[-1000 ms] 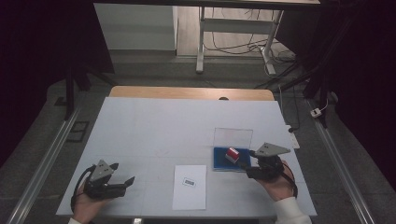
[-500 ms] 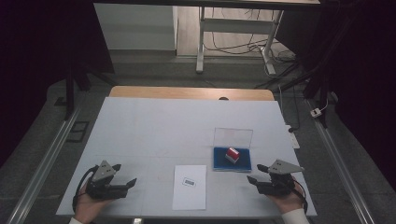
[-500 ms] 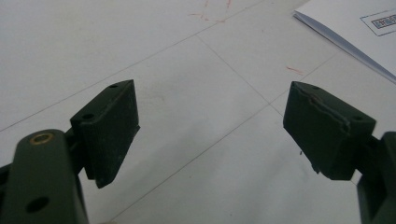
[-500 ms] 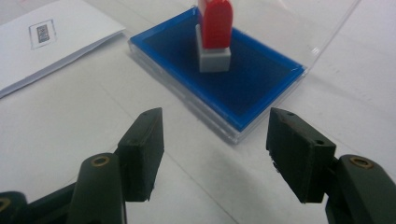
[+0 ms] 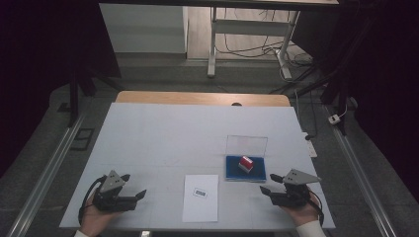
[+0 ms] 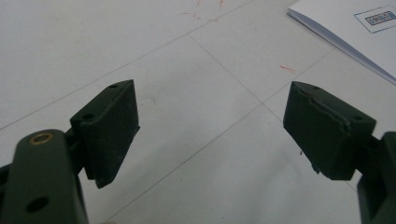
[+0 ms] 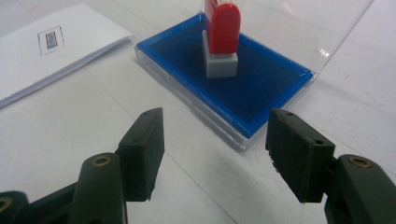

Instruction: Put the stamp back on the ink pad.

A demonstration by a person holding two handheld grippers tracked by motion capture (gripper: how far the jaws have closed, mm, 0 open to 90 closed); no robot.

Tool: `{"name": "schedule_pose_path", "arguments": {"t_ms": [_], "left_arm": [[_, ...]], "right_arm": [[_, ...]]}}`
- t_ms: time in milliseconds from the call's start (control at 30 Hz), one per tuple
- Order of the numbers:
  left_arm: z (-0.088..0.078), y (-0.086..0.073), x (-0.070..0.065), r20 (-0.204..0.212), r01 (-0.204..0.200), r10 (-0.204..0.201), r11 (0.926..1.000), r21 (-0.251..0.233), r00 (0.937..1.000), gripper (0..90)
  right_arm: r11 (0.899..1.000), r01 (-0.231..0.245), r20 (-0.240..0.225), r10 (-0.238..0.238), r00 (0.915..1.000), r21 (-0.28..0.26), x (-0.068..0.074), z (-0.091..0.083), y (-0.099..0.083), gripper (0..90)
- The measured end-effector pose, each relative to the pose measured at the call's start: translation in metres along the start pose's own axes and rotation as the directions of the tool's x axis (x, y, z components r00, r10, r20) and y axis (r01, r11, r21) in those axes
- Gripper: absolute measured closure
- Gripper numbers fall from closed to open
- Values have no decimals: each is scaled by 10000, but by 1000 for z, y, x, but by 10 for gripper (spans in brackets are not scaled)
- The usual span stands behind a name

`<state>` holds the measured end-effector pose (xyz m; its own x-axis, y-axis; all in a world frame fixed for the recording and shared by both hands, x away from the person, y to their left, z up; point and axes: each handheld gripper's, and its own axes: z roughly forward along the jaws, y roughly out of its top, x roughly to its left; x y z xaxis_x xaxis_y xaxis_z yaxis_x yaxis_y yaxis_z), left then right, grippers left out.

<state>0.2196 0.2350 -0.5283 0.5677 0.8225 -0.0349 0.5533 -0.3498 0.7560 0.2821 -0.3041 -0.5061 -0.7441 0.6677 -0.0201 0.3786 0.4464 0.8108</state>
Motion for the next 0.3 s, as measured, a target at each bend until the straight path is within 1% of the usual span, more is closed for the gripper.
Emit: {"name": "schedule_pose_path", "arguments": {"t_ms": [133,300], "left_arm": [[0,0,0,3,-8,8,10000,10,10000,185],[1,0,0,-15,-12,12,10000,20,10000,185]], "right_arm": [[9999,-79,-3,79,10000,-148,-2,-1,0,371],[9998,-74,-34,74,10000,-168,-2,-1,0,371]]}}
